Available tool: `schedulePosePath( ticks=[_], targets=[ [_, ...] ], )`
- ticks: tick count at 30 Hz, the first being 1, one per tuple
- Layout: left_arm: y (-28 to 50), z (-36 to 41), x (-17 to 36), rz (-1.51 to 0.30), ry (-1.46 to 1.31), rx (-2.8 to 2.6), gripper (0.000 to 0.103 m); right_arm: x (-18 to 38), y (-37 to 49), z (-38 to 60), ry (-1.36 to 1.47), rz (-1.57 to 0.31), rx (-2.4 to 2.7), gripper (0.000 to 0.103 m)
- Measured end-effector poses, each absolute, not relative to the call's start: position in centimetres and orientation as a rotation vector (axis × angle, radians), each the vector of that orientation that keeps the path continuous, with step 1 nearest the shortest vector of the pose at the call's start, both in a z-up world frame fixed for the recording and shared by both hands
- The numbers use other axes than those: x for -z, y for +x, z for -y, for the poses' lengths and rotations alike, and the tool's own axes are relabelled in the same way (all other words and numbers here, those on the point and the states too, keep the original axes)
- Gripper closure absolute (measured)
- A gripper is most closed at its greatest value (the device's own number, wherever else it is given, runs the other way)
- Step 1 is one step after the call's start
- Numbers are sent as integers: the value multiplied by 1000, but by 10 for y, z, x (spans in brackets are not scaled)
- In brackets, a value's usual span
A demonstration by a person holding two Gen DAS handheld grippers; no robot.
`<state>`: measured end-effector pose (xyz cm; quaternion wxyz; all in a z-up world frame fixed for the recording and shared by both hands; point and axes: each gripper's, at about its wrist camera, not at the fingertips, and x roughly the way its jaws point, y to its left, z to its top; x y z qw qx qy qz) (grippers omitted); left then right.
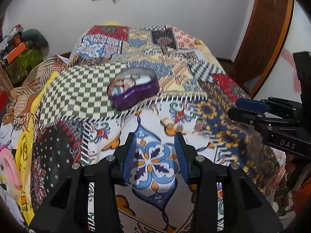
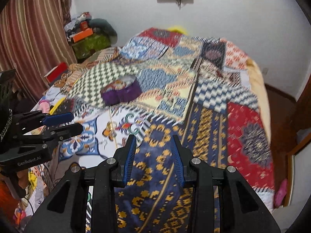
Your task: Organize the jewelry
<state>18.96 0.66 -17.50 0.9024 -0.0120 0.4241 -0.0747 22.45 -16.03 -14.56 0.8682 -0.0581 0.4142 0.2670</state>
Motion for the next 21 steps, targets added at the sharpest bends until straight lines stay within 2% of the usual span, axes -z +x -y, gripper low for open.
schedulePosePath(
  ticks=[18, 19, 21],
  targets=[
    [186, -3, 186, -889, -43, 180, 63, 179, 239, 134, -71, -937, -679, 70],
    [186, -3, 186, -890, -44, 181, 63, 179, 238, 133, -74, -933, -681, 75],
    [187, -3, 188, -894, -49, 183, 63, 178, 238, 132, -76, -930, -686, 76]
  ],
)
